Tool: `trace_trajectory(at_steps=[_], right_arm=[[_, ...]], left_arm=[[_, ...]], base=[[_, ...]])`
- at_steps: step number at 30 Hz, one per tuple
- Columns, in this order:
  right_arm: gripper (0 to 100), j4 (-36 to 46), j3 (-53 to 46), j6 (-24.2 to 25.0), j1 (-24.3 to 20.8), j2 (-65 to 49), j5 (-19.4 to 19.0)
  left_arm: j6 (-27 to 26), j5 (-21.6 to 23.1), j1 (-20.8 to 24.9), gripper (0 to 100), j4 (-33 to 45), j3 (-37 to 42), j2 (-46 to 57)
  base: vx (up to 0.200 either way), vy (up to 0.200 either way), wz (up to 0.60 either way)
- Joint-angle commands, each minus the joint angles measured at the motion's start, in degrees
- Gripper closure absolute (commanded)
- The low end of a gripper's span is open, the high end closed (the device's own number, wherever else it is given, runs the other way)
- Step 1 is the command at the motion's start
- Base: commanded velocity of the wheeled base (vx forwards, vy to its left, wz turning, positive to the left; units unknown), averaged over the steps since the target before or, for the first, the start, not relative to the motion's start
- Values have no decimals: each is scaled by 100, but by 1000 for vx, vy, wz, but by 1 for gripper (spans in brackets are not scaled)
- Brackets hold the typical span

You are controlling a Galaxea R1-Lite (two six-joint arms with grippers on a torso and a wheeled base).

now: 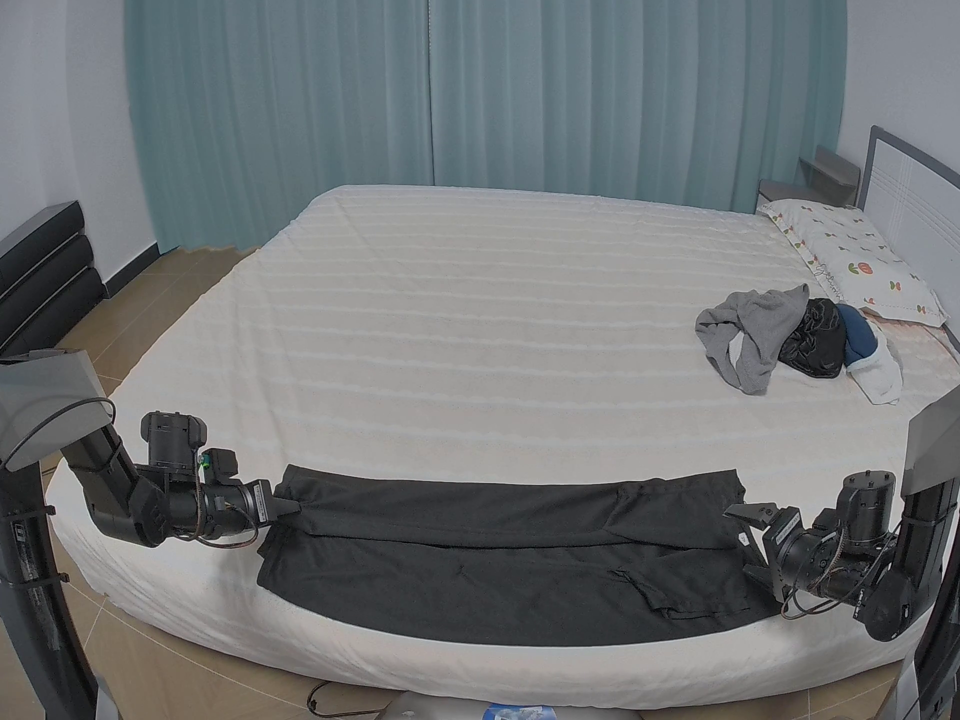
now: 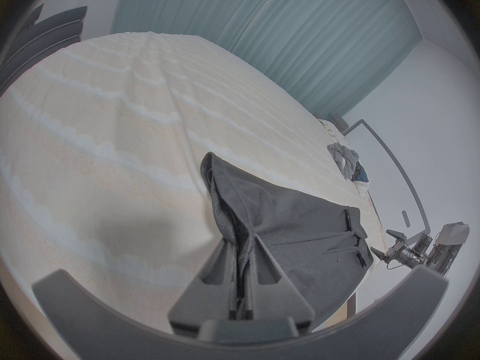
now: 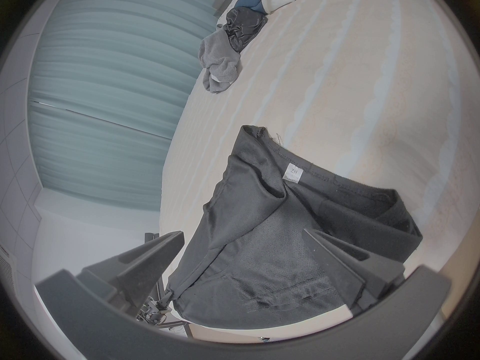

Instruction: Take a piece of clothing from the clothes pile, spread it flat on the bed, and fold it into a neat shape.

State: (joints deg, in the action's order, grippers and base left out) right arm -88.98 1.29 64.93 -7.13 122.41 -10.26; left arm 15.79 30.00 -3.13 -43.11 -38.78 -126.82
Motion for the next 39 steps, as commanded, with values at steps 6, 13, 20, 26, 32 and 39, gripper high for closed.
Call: trace_trajectory(at_steps=[6,13,20,26,32,39], right_arm=[[0,-67,3,2,1,-24,7],[0,-67,20,2,1,-33,7],[0,-67,29,11,1,-68,7],[0,-67,20,11,1,-77,7],[0,-67,11,20,1,-94,7],[0,-67,3,20,1,-94,7]], left_arm=[[126,-3,6,100,-22,-42,34],[258,-47,50,100,-145,-183,-10],[786,-56,146,100,-444,-253,8],[1023,-65,269,100,-453,-227,96],[1120,-65,331,100,-453,-156,237],[1067,-258,287,100,-541,-306,-62]], base=[[-200,0,0],[0,0,0],[0,0,0],[0,-167,0],[0,-200,0],[0,-29,0]])
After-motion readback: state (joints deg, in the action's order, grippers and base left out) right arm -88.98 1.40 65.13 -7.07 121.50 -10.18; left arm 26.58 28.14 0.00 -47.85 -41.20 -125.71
